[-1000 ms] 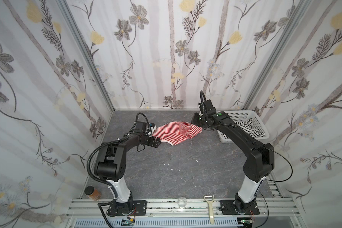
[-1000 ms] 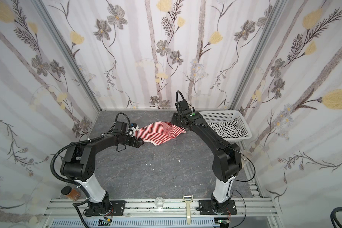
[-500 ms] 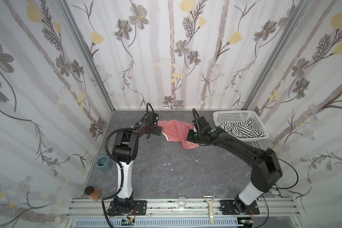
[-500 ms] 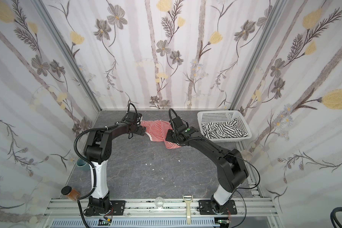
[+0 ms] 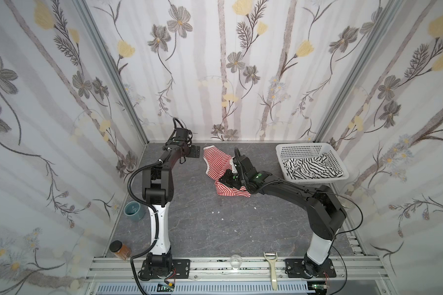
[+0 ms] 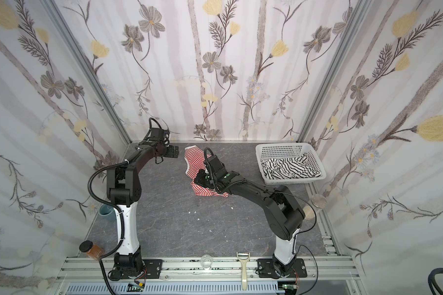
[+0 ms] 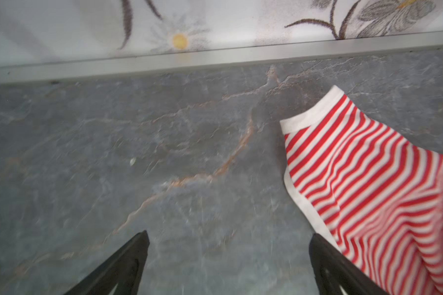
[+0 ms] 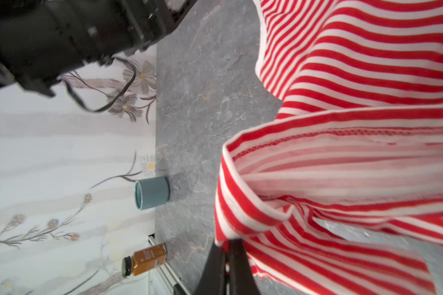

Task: Fold and stack the tank tops
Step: 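Grasp the tank top edge with the left gripper while the right gripper holds, then regrasp the tank top hem corners with both grippers near the table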

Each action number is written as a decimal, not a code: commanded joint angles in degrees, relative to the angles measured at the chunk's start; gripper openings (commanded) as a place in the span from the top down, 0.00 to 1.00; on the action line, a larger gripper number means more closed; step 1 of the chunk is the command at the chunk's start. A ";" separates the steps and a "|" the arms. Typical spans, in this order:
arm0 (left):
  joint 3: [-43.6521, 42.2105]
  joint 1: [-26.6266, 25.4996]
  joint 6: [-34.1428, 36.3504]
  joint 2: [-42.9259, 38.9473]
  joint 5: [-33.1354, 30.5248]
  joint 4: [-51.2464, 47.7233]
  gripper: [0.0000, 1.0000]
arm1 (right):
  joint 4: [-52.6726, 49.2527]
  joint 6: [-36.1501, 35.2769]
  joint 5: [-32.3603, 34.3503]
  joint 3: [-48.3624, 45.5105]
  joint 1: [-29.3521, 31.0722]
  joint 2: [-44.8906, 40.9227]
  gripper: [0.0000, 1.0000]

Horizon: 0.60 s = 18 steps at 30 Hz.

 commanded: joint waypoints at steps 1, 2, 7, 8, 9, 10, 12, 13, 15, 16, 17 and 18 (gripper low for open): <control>-7.26 1.25 -1.38 -7.06 9.81 -2.66 0.00 | 19.65 9.56 -7.36 2.43 0.69 4.99 1.00; -10.16 2.02 -0.49 -9.33 10.78 -2.59 0.00 | 23.95 12.13 -8.65 2.80 0.79 6.73 1.00; -23.19 3.71 4.96 -17.58 11.60 -1.99 0.00 | 40.93 22.31 -12.96 3.64 0.80 13.94 0.75; -25.91 3.64 5.90 -19.06 11.73 -1.69 0.00 | 39.41 21.59 -13.26 4.13 0.72 14.34 0.66; -28.42 3.62 6.68 -20.55 12.23 -1.31 0.00 | 35.40 19.01 -12.55 4.43 0.55 13.71 0.61; -30.44 3.61 7.39 -21.88 12.56 -1.08 0.00 | 31.02 15.90 -11.03 4.32 0.38 12.47 0.57; -35.17 3.33 8.78 -25.03 12.30 -0.16 0.00 | 24.12 8.64 -7.36 3.45 0.05 8.72 0.50; -37.47 3.09 9.56 -27.00 12.13 0.39 0.00 | 20.55 5.75 -5.70 2.98 -0.16 6.74 0.49; -41.35 2.44 10.75 -30.75 11.57 1.13 0.00 | 15.68 1.80 -3.63 1.56 -0.73 3.04 0.44; -42.72 1.96 11.27 -32.29 11.13 1.22 0.00 | 13.63 0.35 -2.81 0.93 -0.94 1.49 0.44; -44.40 1.26 12.05 -34.22 10.54 1.25 0.00 | 10.32 -1.70 -1.44 0.55 -1.13 -0.01 0.45; -46.09 0.35 12.91 -36.13 9.71 1.27 0.00 | 5.71 -4.17 0.71 0.71 -1.16 -1.28 0.45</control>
